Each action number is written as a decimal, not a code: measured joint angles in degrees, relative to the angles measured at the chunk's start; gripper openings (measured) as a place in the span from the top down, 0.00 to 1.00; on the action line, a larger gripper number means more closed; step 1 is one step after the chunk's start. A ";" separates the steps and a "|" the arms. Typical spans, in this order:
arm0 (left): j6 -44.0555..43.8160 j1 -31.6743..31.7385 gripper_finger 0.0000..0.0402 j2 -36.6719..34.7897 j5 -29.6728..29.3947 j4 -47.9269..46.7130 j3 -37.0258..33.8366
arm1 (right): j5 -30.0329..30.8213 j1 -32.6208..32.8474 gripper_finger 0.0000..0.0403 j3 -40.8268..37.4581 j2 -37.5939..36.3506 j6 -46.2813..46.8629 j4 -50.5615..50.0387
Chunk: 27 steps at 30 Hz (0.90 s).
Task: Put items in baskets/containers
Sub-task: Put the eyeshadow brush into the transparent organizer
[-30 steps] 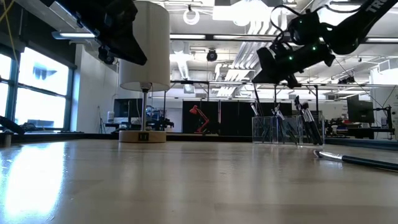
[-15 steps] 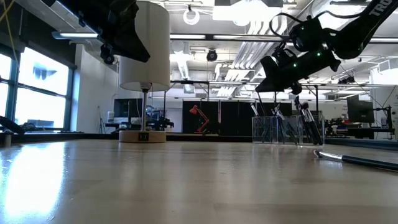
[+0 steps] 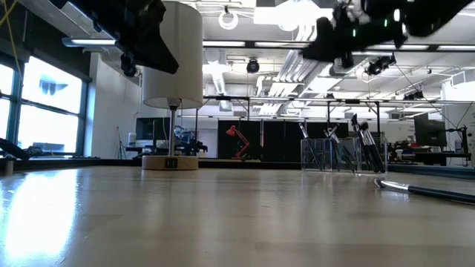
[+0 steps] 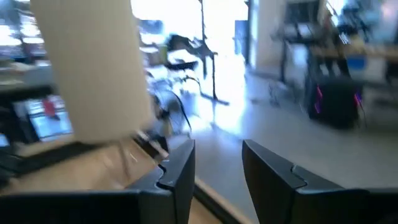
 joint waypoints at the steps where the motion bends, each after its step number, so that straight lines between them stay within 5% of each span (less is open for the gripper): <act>1: 0.26 0.00 0.84 0.00 0.01 -0.14 0.00 | 0.14 1.25 0.68 2.04 -1.36 -1.18 -2.17; 6: 2.79 0.00 0.84 0.00 -1.48 -1.68 -0.02 | 7.91 9.55 0.69 17.13 -2.84 -4.43 -20.48; 14: 8.76 -0.02 0.84 -5.59 2.94 -2.10 -0.04 | 24.91 23.95 0.69 40.28 8.16 -1.49 -52.22; 21: 15.22 -1.75 0.85 -21.43 5.36 0.42 -5.59 | 30.10 30.64 0.69 43.63 13.21 5.07 -55.61; 27: 19.15 -2.31 0.98 -38.13 17.91 8.04 -20.37 | 29.84 33.68 0.69 43.61 13.66 9.67 -55.50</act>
